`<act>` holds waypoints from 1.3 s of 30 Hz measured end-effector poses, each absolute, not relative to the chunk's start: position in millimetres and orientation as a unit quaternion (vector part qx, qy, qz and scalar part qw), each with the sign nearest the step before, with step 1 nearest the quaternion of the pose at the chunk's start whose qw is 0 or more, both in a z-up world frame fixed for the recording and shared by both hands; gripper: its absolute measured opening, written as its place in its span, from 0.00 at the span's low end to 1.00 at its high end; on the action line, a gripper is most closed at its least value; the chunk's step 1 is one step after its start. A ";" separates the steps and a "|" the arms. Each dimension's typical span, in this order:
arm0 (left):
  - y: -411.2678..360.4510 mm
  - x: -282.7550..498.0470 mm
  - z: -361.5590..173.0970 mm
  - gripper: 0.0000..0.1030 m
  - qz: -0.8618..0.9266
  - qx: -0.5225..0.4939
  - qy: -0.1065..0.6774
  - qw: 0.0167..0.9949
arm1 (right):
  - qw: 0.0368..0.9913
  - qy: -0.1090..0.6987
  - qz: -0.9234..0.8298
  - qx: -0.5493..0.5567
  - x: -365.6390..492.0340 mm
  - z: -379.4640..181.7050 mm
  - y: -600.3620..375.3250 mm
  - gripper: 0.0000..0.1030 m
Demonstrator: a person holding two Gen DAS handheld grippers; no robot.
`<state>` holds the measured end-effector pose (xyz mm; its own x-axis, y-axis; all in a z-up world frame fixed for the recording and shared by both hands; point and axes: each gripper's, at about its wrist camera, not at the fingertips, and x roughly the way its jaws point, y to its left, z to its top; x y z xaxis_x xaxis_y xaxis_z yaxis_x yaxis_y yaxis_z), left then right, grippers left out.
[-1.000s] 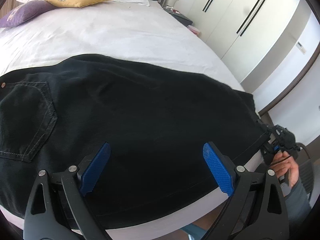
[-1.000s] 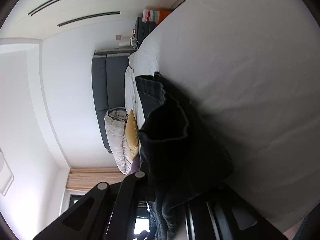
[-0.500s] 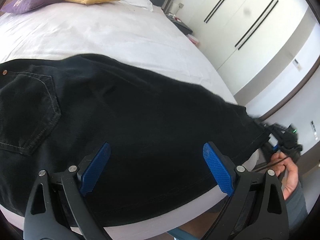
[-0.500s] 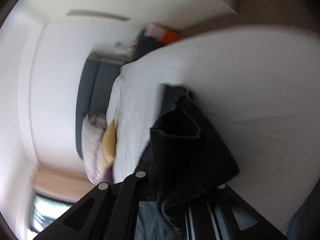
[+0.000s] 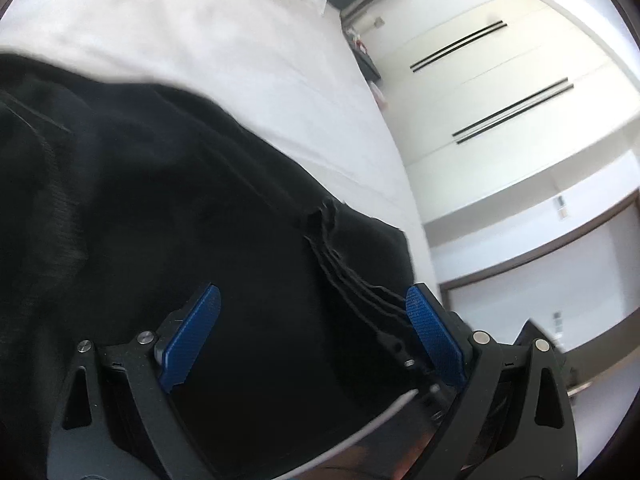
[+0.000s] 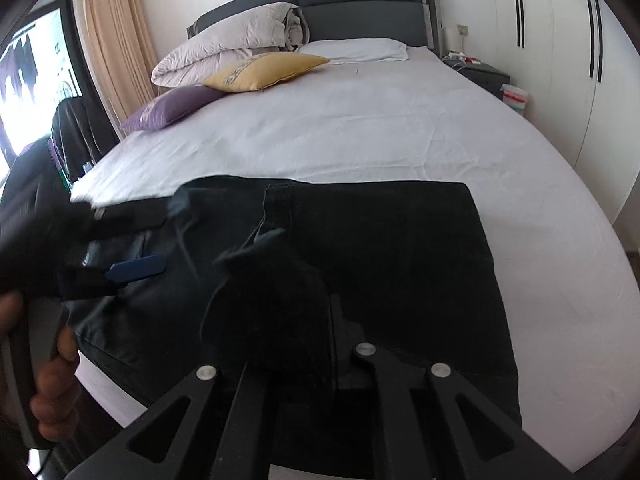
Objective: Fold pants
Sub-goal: 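Grasp the folded leg edge with the left tool and lift it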
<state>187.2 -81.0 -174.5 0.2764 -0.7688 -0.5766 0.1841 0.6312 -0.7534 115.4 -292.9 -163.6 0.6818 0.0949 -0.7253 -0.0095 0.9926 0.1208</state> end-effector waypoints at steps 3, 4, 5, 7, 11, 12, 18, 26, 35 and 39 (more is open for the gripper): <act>-103.0 198.3 -179.2 0.92 -0.327 -0.283 0.539 0.723 | 0.925 0.379 0.020 0.018 113.0 -158.9 -289.4 0.04; -109.5 201.1 -179.5 0.92 -0.329 -0.277 0.545 0.719 | 0.929 0.369 0.017 0.000 111.8 -156.1 -287.8 0.04; -113.3 204.1 -179.5 0.92 -0.329 -0.276 0.549 0.717 | 0.932 0.362 0.016 -0.014 110.3 -155.1 -284.3 0.04; -122.5 212.9 -180.0 0.92 -0.328 -0.280 0.560 0.707 | 0.936 0.348 0.014 -0.045 104.2 -155.4 -277.1 0.04; -138.6 225.0 -179.2 0.92 -0.329 -0.254 0.580 0.701 | 0.941 0.330 0.011 -0.074 95.0 -155.5 -276.6 0.04; -140.6 225.2 -180.0 0.92 -0.328 -0.252 0.583 0.700 | 0.941 0.327 0.010 -0.083 94.1 -155.9 -275.5 0.04; -151.7 226.6 -184.8 0.77 -0.347 -0.264 0.591 0.679 | 0.941 0.309 0.000 -0.138 90.9 -161.2 -261.5 0.04; -138.3 227.8 -192.6 0.11 -0.370 -0.273 0.607 0.648 | 0.933 0.290 -0.008 -0.213 86.7 -167.4 -244.9 0.04; -103.9 230.8 -159.0 0.06 -0.395 -0.238 0.577 0.674 | 0.919 0.253 0.014 -0.303 87.2 -156.8 -206.8 0.04; -74.0 231.0 -141.3 0.06 -0.386 -0.208 0.567 0.698 | 0.912 0.240 0.041 -0.329 94.4 -154.9 -177.4 0.04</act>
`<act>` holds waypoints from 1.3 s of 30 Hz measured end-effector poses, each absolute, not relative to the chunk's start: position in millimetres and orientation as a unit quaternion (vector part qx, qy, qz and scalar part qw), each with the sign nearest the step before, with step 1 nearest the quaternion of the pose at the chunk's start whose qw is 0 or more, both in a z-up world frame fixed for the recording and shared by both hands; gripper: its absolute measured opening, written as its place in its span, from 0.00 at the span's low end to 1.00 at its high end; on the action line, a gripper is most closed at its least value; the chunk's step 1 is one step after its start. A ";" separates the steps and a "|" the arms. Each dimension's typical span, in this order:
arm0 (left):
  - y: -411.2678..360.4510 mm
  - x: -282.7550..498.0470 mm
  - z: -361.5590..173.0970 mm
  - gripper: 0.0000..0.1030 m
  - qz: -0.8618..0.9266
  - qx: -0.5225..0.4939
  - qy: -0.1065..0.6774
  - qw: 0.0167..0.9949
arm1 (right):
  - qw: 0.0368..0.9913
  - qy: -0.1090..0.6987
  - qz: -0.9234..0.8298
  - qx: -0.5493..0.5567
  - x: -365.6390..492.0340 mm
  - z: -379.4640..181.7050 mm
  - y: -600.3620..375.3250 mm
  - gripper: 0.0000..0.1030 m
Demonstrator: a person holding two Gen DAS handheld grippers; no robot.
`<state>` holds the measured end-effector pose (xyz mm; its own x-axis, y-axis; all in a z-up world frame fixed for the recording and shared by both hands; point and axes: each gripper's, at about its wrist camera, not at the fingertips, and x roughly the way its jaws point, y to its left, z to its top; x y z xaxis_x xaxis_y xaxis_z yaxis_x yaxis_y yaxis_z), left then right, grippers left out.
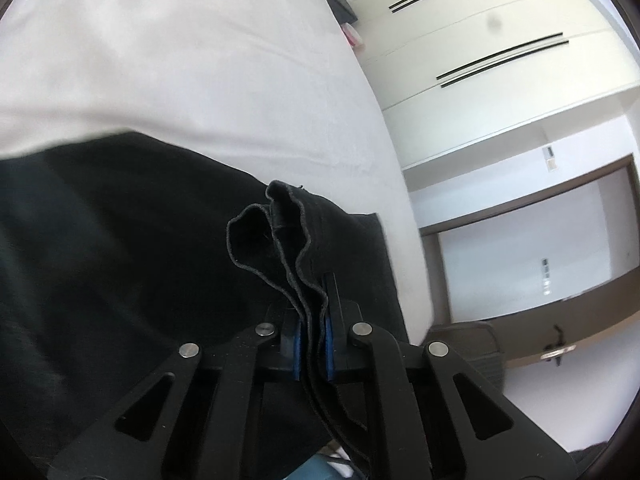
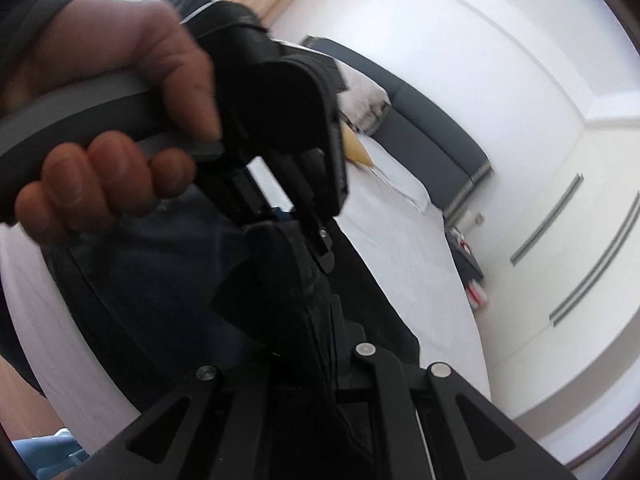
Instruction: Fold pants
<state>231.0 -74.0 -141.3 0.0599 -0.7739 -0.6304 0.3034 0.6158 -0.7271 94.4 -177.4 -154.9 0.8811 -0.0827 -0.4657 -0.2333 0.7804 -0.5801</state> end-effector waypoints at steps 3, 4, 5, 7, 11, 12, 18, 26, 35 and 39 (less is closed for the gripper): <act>-50.9 231.8 -139.0 0.06 -0.372 -0.191 0.566 0.710 | 0.907 0.242 0.064 -0.340 101.9 -160.6 -154.7 0.04; -43.8 232.1 -141.7 0.06 -0.366 -0.185 0.569 0.713 | 0.906 0.245 0.070 -0.339 105.7 -163.8 -150.9 0.04; -36.7 232.9 -146.4 0.06 -0.359 -0.179 0.573 0.715 | 0.904 0.250 0.076 -0.337 108.5 -167.3 -147.4 0.04; -29.7 235.2 -161.5 0.06 -0.344 -0.175 0.584 0.714 | 0.899 0.266 0.090 -0.336 117.2 -178.4 -140.8 0.04; -20.0 236.3 -193.9 0.09 -0.326 -0.193 0.596 0.708 | 0.880 0.312 0.113 -0.341 131.3 -208.7 -134.1 0.06; -18.5 235.5 -196.6 0.09 -0.327 -0.203 0.593 0.707 | 0.879 0.315 0.112 -0.340 132.0 -212.5 -134.3 0.09; 1.7 220.8 -170.4 0.17 -0.300 -0.156 0.581 0.740 | 0.900 0.350 0.145 -0.216 122.5 -172.8 -179.3 0.66; 12.2 194.5 -99.4 0.20 -0.302 -0.137 0.511 0.793 | 0.900 0.366 0.179 0.157 142.1 -119.8 -345.7 0.69; -50.0 151.4 -183.8 0.20 -0.345 -0.145 0.557 0.741 | 0.794 0.427 0.206 0.379 248.9 -214.8 -397.5 0.60; -24.4 138.4 -184.9 0.20 -0.336 -0.197 0.548 0.740 | 0.789 0.436 0.185 0.391 244.0 -219.5 -418.9 0.22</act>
